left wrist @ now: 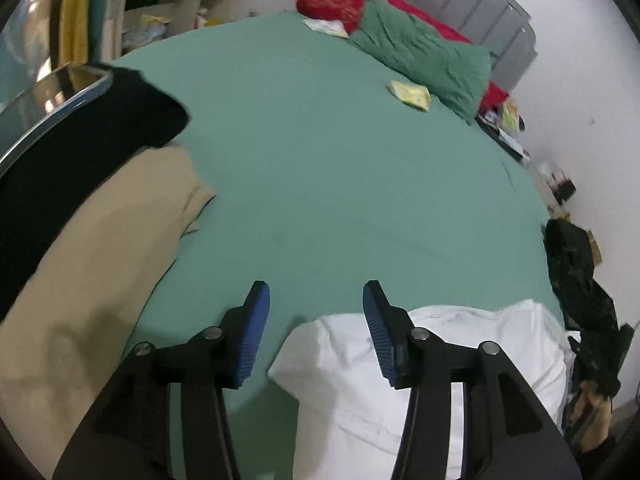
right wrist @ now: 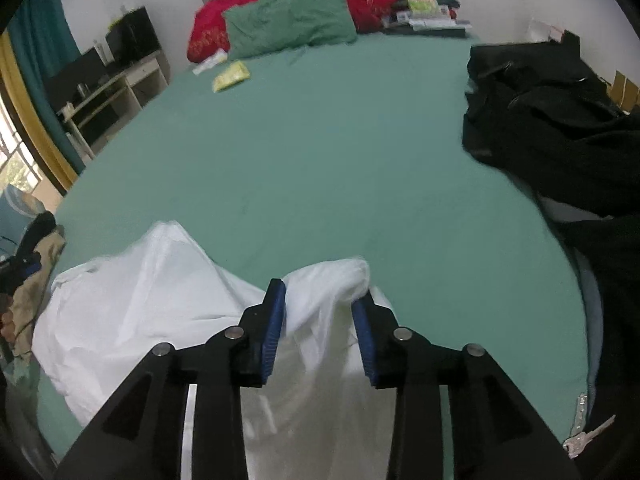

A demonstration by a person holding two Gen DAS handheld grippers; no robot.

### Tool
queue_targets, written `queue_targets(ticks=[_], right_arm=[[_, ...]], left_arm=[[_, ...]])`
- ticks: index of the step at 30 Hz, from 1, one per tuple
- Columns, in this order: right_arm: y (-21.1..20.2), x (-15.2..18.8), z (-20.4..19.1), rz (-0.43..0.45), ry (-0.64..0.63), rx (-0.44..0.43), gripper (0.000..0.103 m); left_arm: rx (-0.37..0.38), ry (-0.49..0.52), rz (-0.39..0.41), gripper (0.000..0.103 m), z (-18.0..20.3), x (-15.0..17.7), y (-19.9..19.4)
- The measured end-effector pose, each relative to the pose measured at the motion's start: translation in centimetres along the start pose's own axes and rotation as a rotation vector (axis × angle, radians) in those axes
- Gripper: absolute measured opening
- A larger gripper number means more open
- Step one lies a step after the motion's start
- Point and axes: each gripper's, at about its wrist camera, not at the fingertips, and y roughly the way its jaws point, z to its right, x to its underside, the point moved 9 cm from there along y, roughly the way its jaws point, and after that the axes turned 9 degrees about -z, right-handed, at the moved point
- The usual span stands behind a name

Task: Fold large clothes

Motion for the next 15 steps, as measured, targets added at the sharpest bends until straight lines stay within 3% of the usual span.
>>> queue_targets(ticks=[2,3,4,6,8,12,15], right_arm=[[-1.9,0.3,0.8,0.048,0.037,0.015,0.051],[-2.7,0.5,1.3,0.067,0.061,0.025,0.064],[-3.9,0.9,1.5,0.094,0.076,0.028,0.068],[-5.4,1.9,0.6,0.114,0.061,-0.009,0.068],[-5.6,3.6,-1.4,0.076,0.011,-0.063,0.068],[-3.6,7.4,-3.6,-0.018,-0.001,-0.133,0.068],[-1.3,9.4,-3.9,-0.087,0.042,-0.176,0.068]], left_arm=[[0.002,0.006,-0.001,0.05,0.4,1.2,-0.7],[0.018,0.028,-0.02,0.05,1.2,2.6,-1.0],[0.033,0.048,-0.039,0.05,1.9,3.5,-1.0],[0.073,0.098,-0.114,0.05,3.8,6.5,-0.5],[0.101,0.142,-0.177,0.05,5.2,9.1,0.0],[0.168,0.133,-0.229,0.05,6.5,12.1,0.8],[0.158,0.101,-0.229,0.05,6.2,13.0,1.2]])
